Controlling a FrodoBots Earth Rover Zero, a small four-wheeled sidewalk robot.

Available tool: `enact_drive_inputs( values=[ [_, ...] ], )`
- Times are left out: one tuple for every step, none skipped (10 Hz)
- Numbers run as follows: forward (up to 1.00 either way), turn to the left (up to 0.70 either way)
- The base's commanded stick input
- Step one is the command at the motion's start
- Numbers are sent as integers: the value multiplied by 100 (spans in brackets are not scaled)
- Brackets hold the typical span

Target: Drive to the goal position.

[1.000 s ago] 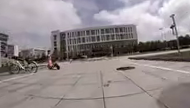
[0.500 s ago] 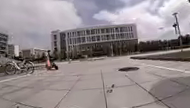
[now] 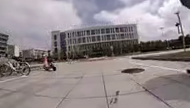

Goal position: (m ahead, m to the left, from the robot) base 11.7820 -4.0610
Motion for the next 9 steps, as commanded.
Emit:
enact_drive_inputs(
  values=[
    [70, -16],
    [70, -27],
    [70, -34],
    [70, -15],
    [70, 0],
    [70, 0],
    [70, 0],
    [70, -1],
    [70, -18]
  ],
)
